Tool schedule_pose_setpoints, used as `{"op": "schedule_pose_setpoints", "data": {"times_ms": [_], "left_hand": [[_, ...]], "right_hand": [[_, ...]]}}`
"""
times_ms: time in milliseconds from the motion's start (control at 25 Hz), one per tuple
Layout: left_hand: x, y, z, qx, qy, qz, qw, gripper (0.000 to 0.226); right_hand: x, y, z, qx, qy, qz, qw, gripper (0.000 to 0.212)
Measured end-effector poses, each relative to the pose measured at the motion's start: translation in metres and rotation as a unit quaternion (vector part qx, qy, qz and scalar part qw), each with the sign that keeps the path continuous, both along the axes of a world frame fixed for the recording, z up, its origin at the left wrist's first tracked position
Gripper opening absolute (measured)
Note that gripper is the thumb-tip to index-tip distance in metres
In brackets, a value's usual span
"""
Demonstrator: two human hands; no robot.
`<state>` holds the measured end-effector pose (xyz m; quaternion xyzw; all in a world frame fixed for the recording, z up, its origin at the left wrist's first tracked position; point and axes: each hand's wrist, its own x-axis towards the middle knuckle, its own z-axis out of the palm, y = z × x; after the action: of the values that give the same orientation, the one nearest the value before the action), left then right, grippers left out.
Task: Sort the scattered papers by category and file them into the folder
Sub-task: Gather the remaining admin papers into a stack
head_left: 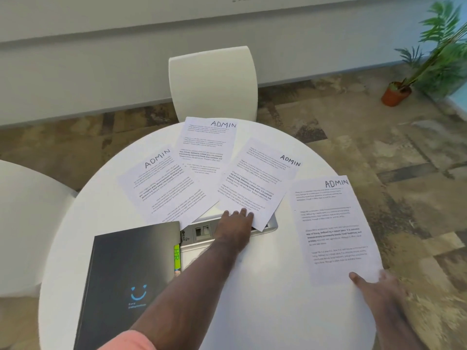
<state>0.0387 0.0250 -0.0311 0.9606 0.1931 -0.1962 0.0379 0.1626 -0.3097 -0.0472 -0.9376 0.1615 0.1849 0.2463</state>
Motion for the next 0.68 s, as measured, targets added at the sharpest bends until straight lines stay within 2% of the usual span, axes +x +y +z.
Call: {"op": "schedule_pose_setpoints", "data": {"times_ms": [80,240,360,480,560,680], "left_hand": [[0.002,-0.001,-0.001,0.015,-0.017,-0.007,1.000,0.052],[0.008,-0.003,-0.005,0.024,-0.025,-0.008,0.999,0.051],[0.011,-0.010,-0.008,0.046,-0.025,-0.009,0.999,0.052],[0.013,-0.018,-0.007,0.054,-0.024,-0.017,0.998,0.042],[0.014,-0.021,-0.007,0.047,-0.026,-0.016,0.998,0.038],[0.014,-0.019,-0.006,0.050,-0.029,-0.013,0.998,0.037]], "right_hand": [[0.007,-0.004,-0.002,0.060,0.019,-0.043,0.997,0.073],[0.017,-0.006,0.002,0.122,0.015,-0.138,0.983,0.080],[0.017,-0.009,0.005,0.163,-0.001,-0.166,0.973,0.084],[0.022,-0.006,0.008,0.190,0.022,-0.179,0.965,0.083],[0.030,-0.004,0.009,0.195,0.048,-0.178,0.963,0.070],[0.039,-0.003,0.010,0.212,0.084,-0.171,0.959,0.037]]}}
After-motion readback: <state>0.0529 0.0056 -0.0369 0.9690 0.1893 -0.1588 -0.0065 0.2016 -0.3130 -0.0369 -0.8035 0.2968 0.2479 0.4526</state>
